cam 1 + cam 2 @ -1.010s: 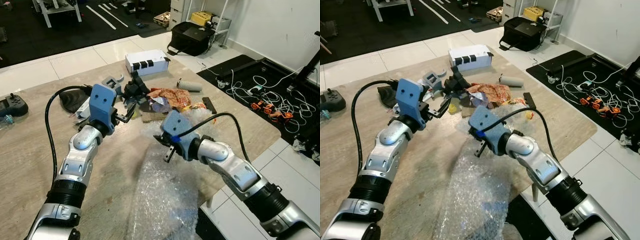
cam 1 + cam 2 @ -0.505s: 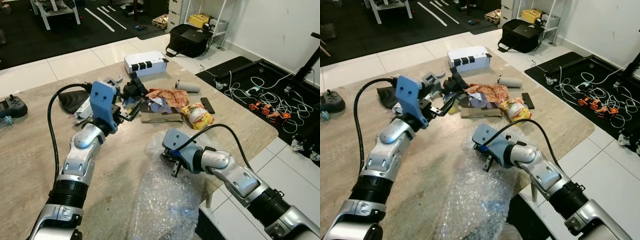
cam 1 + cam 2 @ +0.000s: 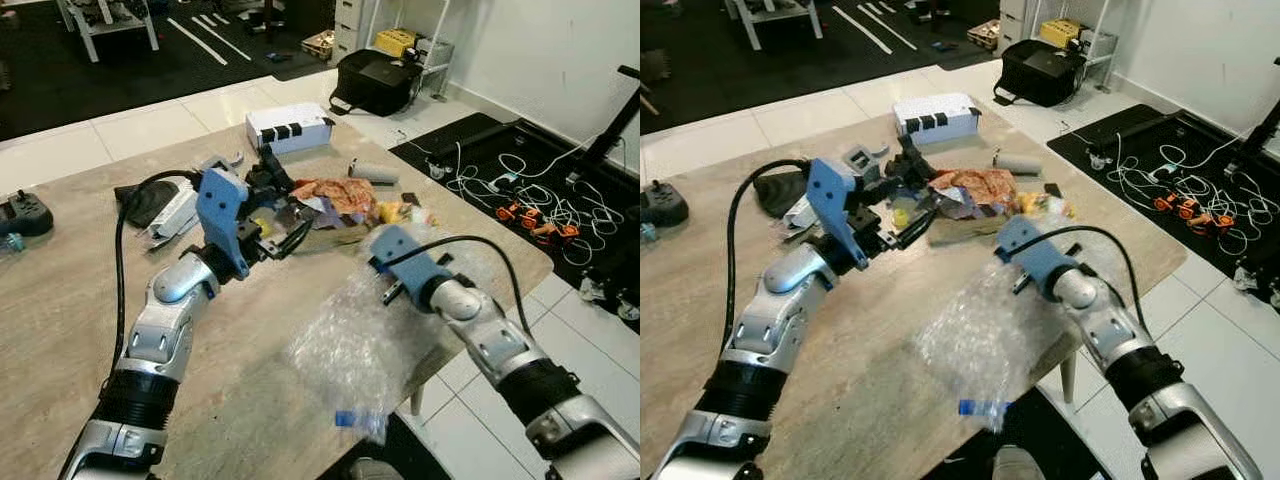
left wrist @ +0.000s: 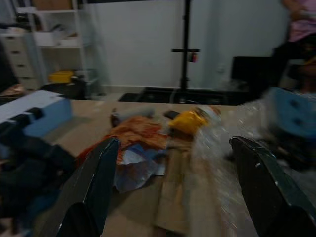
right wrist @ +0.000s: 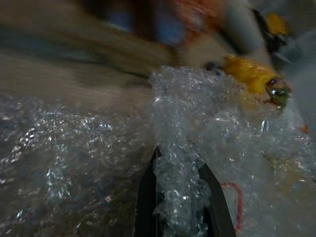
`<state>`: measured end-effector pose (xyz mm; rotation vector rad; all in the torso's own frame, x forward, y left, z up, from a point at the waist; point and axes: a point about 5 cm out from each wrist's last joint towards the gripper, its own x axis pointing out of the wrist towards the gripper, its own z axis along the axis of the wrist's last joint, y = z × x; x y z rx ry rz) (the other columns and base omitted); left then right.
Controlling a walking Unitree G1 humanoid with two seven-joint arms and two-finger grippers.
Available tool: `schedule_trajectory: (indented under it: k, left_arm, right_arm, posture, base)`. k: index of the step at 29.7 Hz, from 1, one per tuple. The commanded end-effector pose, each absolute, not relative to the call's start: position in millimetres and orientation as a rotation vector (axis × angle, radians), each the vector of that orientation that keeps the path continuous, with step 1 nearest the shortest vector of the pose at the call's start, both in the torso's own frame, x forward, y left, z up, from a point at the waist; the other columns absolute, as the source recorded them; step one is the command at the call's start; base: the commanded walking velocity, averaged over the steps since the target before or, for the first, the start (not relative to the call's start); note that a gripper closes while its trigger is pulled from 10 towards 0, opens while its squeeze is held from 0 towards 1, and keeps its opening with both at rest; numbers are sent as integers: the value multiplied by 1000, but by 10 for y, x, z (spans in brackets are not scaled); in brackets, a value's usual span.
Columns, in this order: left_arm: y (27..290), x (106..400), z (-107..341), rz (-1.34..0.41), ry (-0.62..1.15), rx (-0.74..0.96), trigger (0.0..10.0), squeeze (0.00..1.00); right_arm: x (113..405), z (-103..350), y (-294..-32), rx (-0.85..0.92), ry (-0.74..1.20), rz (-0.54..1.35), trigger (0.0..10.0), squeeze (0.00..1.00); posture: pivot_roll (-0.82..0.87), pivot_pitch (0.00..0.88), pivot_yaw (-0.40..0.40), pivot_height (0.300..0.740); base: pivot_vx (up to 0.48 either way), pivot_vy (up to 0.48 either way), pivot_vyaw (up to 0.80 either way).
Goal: Picking trash to rubbish bin
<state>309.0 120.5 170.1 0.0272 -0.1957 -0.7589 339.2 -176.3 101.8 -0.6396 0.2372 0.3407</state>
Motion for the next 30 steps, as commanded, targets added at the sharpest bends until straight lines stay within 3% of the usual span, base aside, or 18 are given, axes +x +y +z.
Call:
schedule_trajectory:
  k: [1,4,8,9,11,12,17,22,26,30]
  left_arm:
    - [1199,3061,1677,-788,-175,30,10000,0]
    - [1193,3045,1671,-806,-167,31,10000,0]
    - [1201,3056,1643,-790,-154,62,10000,0]
    - [1208,3073,1637,-769,-152,72,10000,0]
    - [1212,3085,1633,-754,-150,78,10000,0]
    - [1224,3104,1634,-730,-152,82,10000,0]
    - [1281,3160,1653,-657,-163,83,10000,0]
    - [1407,3227,1756,-550,-210,47,10000,0]
    - [1484,3266,1767,-470,-216,75,10000,0]
    - [1578,3316,1753,-362,-208,97,10000,0]
  right_arm:
    - [3426,1047,-1832,-618,223,289,0,0]
    - [3463,1070,-1877,-598,209,250,0,0]
    - [3478,1095,-1773,-437,169,278,196,0]
    - [3475,1116,-1712,-376,148,307,2745,0]
    - [3472,1133,-1672,-337,133,328,2745,0]
    - [3465,1163,-1599,-262,111,367,0,0]
    - [3462,1340,-1428,-55,25,455,0,0]
    - [3466,1971,-1278,238,-198,579,0,0]
    - [3422,2327,-1251,329,-313,650,0,0]
    - [3390,2395,-1250,306,-323,653,0,0]
  posture:
    - [-96,5,-13,740]
    - [-92,7,-12,740]
    - [-92,9,-10,740]
    - [-92,9,-10,740]
    - [-92,9,-10,740]
    - [-91,10,-9,740]
    - [-90,12,-8,740]
    - [-88,12,-7,740]
    - [-89,2,-9,740]
    - [-90,0,-13,740]
  base:
    - [0,0,0]
    - [0,0,0]
    - [0,0,0]
    - [0,0,0]
    - [0,0,0]
    - [0,0,0]
    - [0,0,0]
    - [0,0,0]
    - [0,0,0]
    - [0,0,0]
